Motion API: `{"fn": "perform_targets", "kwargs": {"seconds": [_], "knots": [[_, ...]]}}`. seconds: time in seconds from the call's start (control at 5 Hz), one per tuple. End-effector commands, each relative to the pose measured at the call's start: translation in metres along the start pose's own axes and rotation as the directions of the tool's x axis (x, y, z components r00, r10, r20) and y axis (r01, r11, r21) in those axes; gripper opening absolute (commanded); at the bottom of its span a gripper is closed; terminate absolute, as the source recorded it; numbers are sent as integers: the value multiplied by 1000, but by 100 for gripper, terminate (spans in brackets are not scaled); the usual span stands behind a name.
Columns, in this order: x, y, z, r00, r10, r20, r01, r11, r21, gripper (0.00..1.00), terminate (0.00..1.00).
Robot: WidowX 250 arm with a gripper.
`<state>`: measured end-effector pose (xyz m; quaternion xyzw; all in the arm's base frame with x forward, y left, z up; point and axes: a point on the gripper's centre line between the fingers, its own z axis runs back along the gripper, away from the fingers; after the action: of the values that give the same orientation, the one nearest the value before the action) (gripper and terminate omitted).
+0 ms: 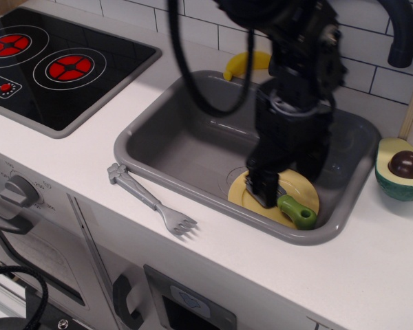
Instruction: Take spatula off plate sink
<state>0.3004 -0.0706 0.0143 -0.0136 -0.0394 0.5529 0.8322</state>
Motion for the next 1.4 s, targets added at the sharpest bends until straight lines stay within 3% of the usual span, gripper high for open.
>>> {"fn": "perform_targets", "kwargs": {"seconds": [0.0,0.6,1.0,1.2], "knots": [[-4,-12,3,999,50,5,-50,998,-32,100,0],[-2,-9,-13,997,53,55,-52,998,-29,100,0],[-6,-9,-18,999,44,16,-43,999,-9,100,0],[-5,-9,-16,999,41,9,-41,999,-13,0,0]]}}
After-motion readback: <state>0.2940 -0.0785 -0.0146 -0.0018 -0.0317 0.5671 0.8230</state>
